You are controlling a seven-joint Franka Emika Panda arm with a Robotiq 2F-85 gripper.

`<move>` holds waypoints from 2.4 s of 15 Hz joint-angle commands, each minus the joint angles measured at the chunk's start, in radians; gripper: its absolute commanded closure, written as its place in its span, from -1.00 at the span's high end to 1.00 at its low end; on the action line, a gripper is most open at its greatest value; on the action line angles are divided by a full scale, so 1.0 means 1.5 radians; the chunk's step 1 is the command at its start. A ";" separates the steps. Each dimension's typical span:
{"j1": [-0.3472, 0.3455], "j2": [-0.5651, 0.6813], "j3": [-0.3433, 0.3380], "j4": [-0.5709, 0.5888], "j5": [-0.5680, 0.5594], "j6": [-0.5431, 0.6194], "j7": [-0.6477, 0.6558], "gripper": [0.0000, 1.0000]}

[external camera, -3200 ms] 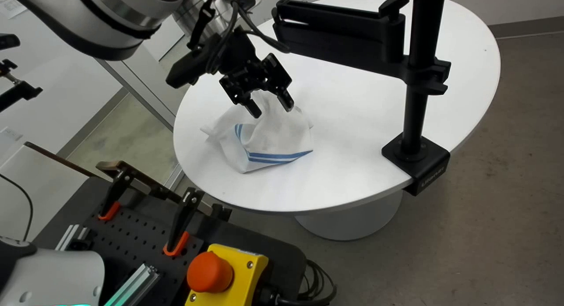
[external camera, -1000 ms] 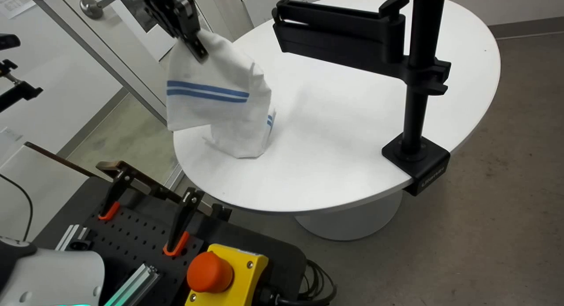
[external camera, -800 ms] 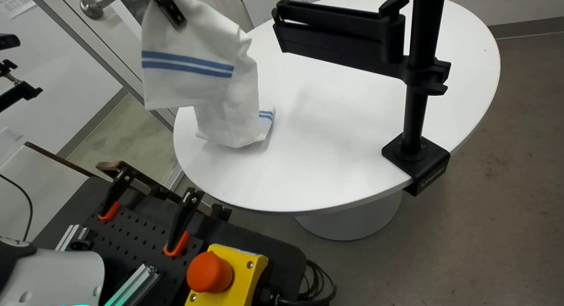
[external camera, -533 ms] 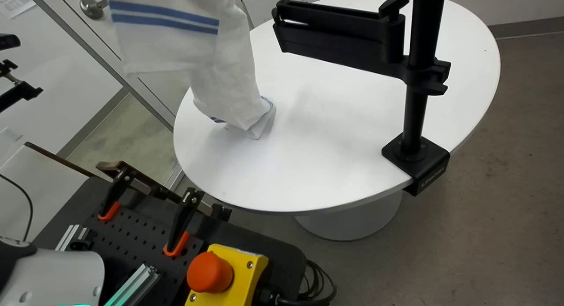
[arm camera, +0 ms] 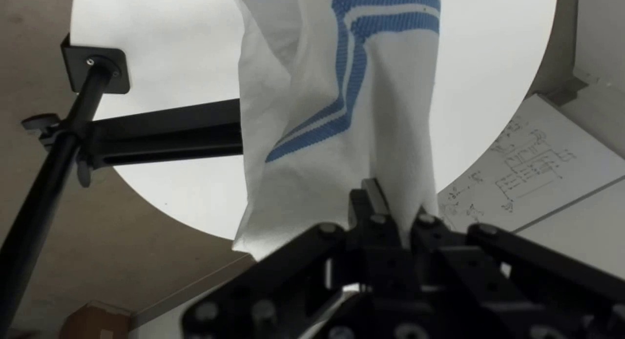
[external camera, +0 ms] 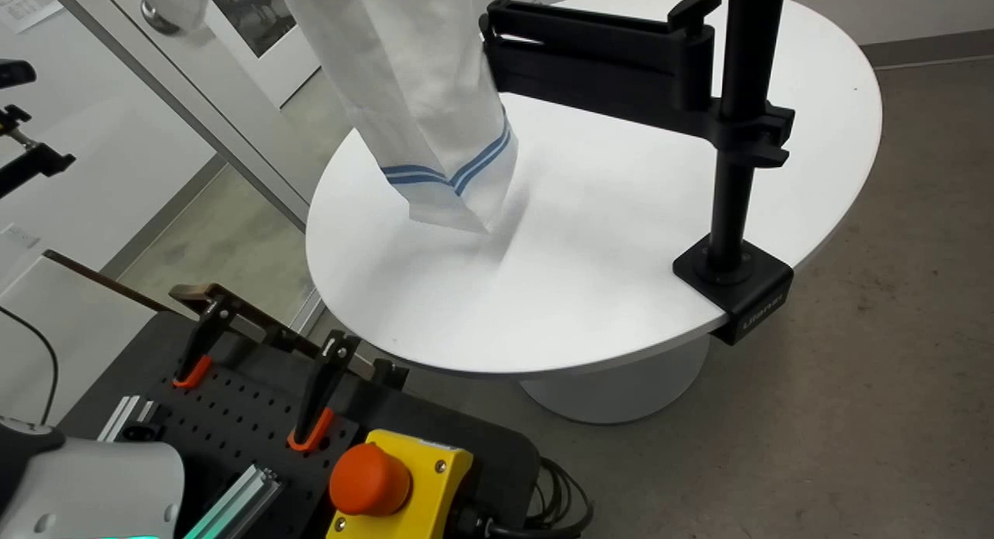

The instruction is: Hang the towel on the black stand

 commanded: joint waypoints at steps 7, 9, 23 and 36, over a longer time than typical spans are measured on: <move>-0.084 0.111 0.002 0.129 -0.014 0.012 0.044 -0.98; -0.099 0.156 0.001 0.157 -0.019 0.011 0.061 -0.98; -0.105 0.451 -0.010 0.369 -0.073 -0.014 0.220 -0.98; -0.040 0.639 -0.038 0.503 -0.166 -0.023 0.374 -0.53</move>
